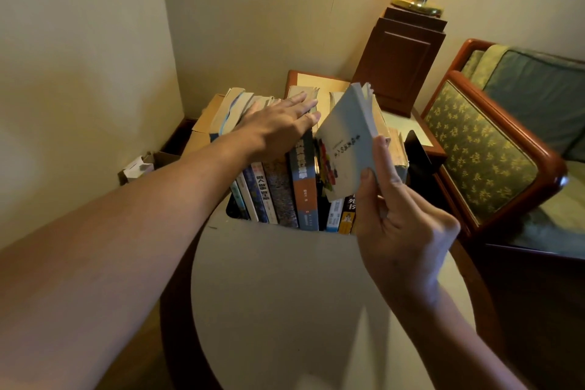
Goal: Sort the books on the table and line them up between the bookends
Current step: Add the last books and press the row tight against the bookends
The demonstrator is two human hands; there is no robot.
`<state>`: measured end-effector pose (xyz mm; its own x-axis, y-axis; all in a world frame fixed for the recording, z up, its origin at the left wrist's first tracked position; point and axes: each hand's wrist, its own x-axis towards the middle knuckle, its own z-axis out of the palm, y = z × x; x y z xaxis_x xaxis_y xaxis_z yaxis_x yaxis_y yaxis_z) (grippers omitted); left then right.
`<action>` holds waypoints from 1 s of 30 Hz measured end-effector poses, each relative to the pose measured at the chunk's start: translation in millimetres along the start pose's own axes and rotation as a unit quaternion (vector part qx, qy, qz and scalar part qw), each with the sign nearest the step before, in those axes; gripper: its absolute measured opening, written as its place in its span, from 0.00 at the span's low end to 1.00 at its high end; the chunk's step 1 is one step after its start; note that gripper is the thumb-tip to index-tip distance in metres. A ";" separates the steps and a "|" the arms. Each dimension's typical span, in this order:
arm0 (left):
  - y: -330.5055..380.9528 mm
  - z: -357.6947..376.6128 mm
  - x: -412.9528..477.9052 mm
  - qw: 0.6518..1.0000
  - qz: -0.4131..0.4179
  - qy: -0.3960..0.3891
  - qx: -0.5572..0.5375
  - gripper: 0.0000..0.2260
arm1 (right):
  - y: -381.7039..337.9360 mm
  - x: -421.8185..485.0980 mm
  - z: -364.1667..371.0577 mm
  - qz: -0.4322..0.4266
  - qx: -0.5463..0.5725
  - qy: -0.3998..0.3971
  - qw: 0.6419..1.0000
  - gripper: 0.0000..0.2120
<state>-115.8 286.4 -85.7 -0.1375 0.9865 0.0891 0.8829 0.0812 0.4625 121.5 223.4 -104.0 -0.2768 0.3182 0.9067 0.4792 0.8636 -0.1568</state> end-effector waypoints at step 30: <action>1.9 1.4 -2.5 0.999 -0.006 0.012 -0.032 0.26 | 17.7 -58.9 87.3 0.123 -0.019 -0.199 0.972 0.32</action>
<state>-113.1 284.3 -86.3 -0.1591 0.9817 0.1047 0.8505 0.0825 0.5195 73.6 254.0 -194.4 -0.4472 0.6457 0.6189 0.6002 0.7297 -0.3276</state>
